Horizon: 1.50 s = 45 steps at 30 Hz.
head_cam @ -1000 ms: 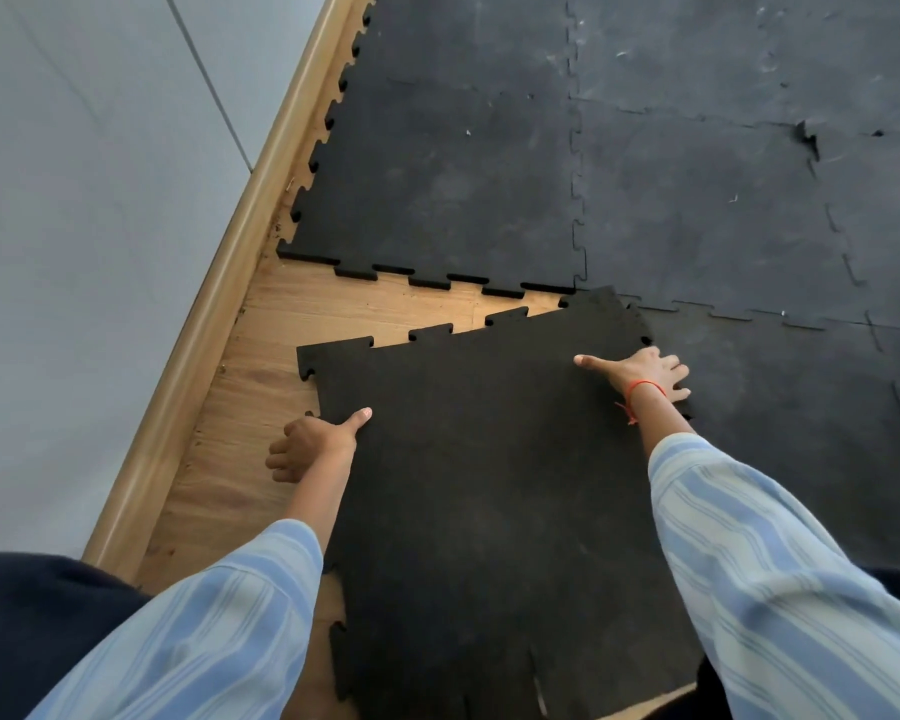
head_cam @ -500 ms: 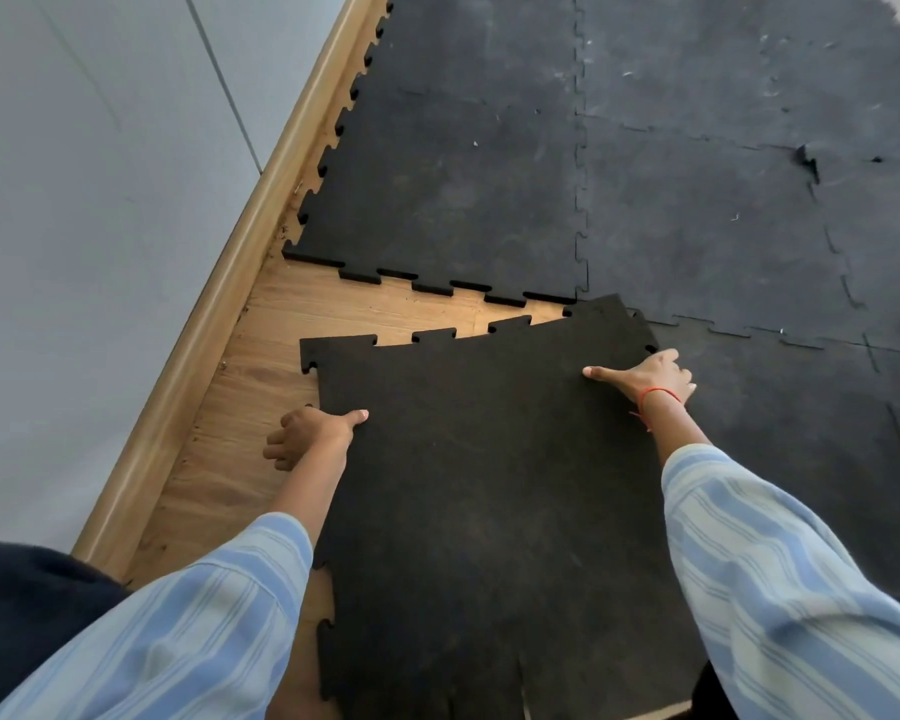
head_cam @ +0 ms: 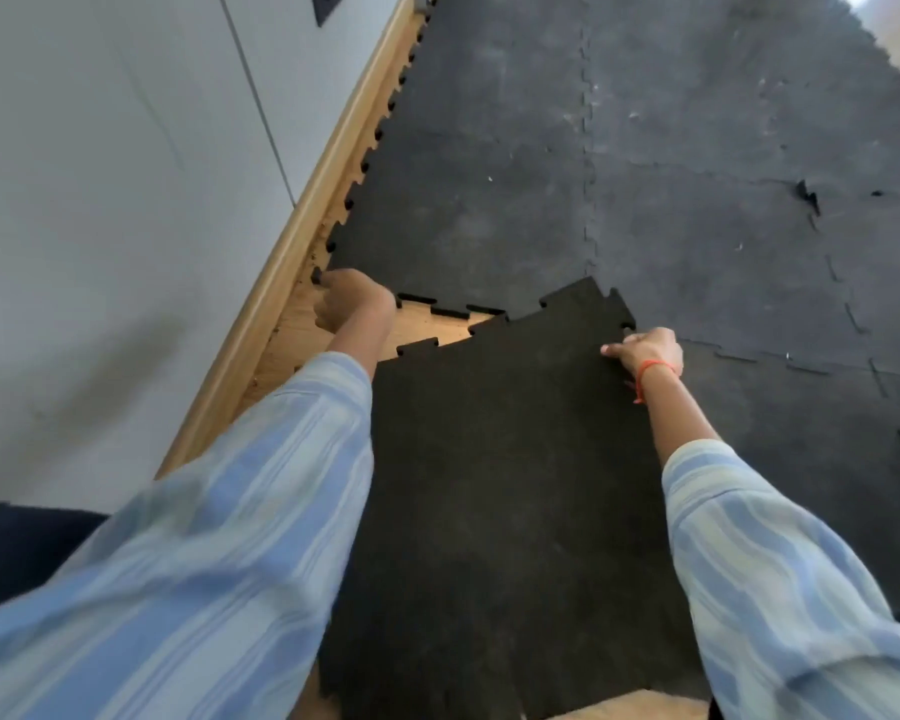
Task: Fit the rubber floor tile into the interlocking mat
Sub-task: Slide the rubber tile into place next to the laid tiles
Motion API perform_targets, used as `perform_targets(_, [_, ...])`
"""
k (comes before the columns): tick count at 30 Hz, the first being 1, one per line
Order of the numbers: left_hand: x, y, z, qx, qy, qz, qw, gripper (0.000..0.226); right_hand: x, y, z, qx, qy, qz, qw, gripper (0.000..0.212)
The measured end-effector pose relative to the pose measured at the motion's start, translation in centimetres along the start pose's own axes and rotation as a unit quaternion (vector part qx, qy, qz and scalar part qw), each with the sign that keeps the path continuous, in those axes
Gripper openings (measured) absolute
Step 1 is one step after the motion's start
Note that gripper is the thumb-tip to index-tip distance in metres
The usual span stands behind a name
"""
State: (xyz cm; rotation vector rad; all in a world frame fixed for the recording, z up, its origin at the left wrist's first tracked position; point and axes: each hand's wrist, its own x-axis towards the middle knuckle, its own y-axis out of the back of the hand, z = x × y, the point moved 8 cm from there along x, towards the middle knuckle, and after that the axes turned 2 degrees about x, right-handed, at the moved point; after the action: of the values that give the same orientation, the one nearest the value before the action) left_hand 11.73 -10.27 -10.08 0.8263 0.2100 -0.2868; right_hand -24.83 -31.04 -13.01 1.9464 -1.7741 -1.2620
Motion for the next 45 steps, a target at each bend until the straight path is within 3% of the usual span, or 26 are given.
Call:
perform_targets(2, [0.8,-0.1,-2.8,0.098,0.031,-0.05,0.993,0.044,-0.4,0.2,-0.4,0.008,-0.005,-0.037,0.999,0.063])
perform_targets(5, [0.2,-1.1,-11.3,0.233,0.096,-0.169,0.953,0.059,-1.0,0.6,-0.4,0.012,0.006,-0.057,0.998,0.065])
perform_targets(8, [-1.5,-1.6,-16.1,0.215,0.138,-0.198,0.946,0.076,-1.4,-0.2,-0.2,-0.002,0.013,-0.065,0.998,0.064])
perform_targets(13, [-1.0,-1.0,-17.4,0.172,0.124,-0.13,0.969,0.073,-1.2,-1.1,0.2,-0.004,-0.006,-0.057,0.998,0.072])
perform_targets(17, [-0.1,-0.4,-17.7,0.157,0.126,-0.133,0.971,0.076,-1.4,-1.7,0.7,0.01,-0.005,-0.039,0.999,0.074])
perform_targets(22, [1.2,-1.5,-19.8,0.023,0.187,-0.169,0.967,0.078,-1.2,-1.4,1.4,0.024,-0.008,-0.018,1.0,0.086])
perform_targets(27, [1.3,-0.8,-18.5,-0.075,0.196,-0.16,0.965,0.078,-1.1,-0.9,2.3,0.017,-0.021,0.003,1.0,0.085])
perform_targets(34, [2.2,-0.1,-15.5,0.005,0.164,-0.148,0.975,0.083,0.0,-0.9,0.8,-0.057,0.003,0.042,0.997,0.079])
perform_targets(39, [3.5,-0.8,-14.9,0.01,0.167,-0.178,0.97,0.102,1.1,-1.0,-0.3,-0.026,0.003,0.043,0.999,0.068])
perform_targets(45, [7.9,0.0,-7.6,0.056,0.053,-0.144,0.987,0.084,1.4,-0.9,0.5,0.09,-0.062,0.032,0.994,0.065])
